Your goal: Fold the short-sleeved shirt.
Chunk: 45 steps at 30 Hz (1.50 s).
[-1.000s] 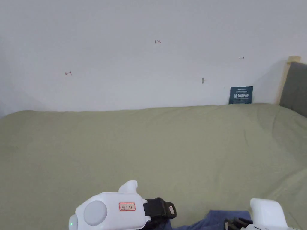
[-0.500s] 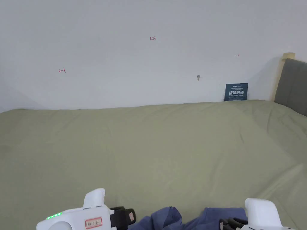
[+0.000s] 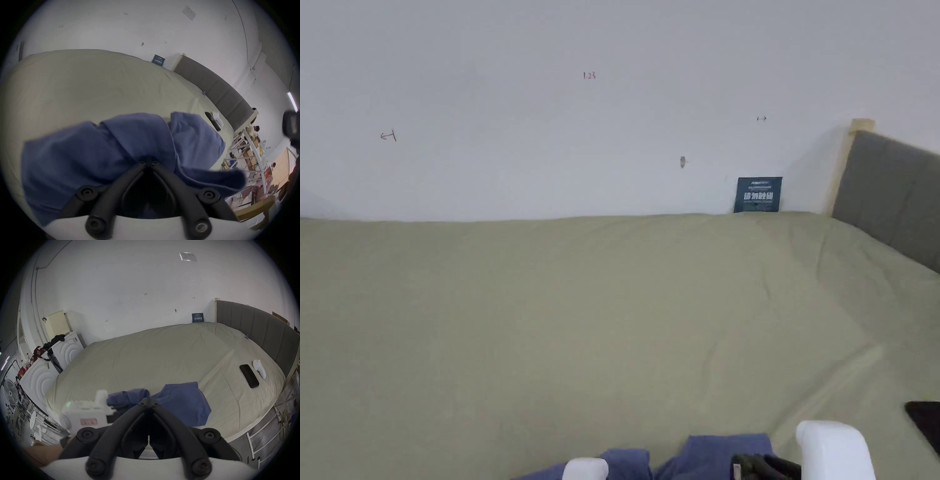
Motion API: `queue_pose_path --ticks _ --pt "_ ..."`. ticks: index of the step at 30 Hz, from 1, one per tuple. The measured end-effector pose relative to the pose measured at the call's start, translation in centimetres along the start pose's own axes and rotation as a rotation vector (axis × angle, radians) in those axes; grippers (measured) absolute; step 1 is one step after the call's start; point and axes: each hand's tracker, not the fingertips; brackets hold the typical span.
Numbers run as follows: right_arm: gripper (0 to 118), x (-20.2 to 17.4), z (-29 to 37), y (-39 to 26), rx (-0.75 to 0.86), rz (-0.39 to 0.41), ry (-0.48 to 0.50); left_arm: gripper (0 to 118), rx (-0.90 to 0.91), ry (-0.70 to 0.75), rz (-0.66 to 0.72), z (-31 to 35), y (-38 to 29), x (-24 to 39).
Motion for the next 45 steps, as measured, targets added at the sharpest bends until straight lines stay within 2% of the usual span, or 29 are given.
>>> queue_pose_path --ticks 7,11,12,13,14,15,16,22,26,29,31,32,33,34,35,38,41,45 --pt "1 -0.3 -0.3 0.1 0.012 0.011 -0.004 0 0.041 -0.032 0.041 1.9 -0.7 0.2" --pt "1 -0.5 -1.0 -0.2 -0.012 0.014 -0.001 0 0.103 -0.047 0.155 8.0 1.3 -3.1" --pt "1 -0.6 -1.1 -0.1 -0.017 0.017 0.000 5 0.099 -0.069 0.184 9.4 1.7 -4.3" --pt "1 -0.7 -1.2 -0.1 -0.021 0.021 0.004 23 0.084 -0.069 0.210 10.8 1.8 -6.4" --pt "1 -0.8 -1.4 0.0 -0.024 0.024 0.015 56 0.043 -0.072 0.235 11.8 2.1 -8.3" --pt "1 -1.0 -1.5 0.1 -0.025 0.026 0.021 101 0.022 -0.077 0.259 12.4 2.4 -10.1" --pt "1 -1.2 -1.7 0.3 -0.026 0.030 0.029 118 -0.067 -0.089 0.302 12.3 2.3 -11.9" --pt "1 -2.3 -1.3 0.8 -0.012 0.042 0.077 118 -0.051 -0.145 0.580 12.9 0.7 -18.5" --pt "1 -2.0 -1.2 0.8 -0.010 0.038 0.078 118 -0.146 -0.228 0.636 9.3 -0.9 -18.2" --pt "1 -1.4 -1.2 1.0 -0.004 0.015 0.075 118 -0.062 -0.269 0.632 8.5 -1.1 -16.7" --pt "1 -1.3 -1.1 0.9 -0.003 0.003 0.070 116 -0.012 -0.321 0.707 8.0 -1.4 -17.1" --pt "1 -1.2 -1.1 0.9 -0.006 0.001 0.067 104 -0.001 -0.360 0.767 7.6 -1.7 -16.9" --pt "1 -1.2 -1.1 0.9 -0.008 -0.001 0.065 61 -0.002 -0.336 0.779 7.4 -2.0 -16.3" --pt "1 -1.2 -1.0 0.8 -0.009 -0.001 0.064 11 -0.019 -0.229 0.707 7.2 -2.2 -15.9" --pt "1 -1.2 -1.0 0.7 -0.009 -0.001 0.064 13 -0.017 -0.205 0.666 7.1 -2.5 -15.7" --pt "1 -1.1 -1.0 0.6 -0.018 0.004 0.058 13 0.006 -0.227 0.711 8.4 -2.8 -15.6" --pt "1 -1.2 -1.0 0.6 -0.019 0.004 0.049 13 0.056 -0.152 0.622 10.7 -1.5 -15.8" --pt "1 -1.6 -1.2 0.6 -0.015 0.009 0.059 13 0.110 -0.063 0.574 15.1 0.5 -16.8"
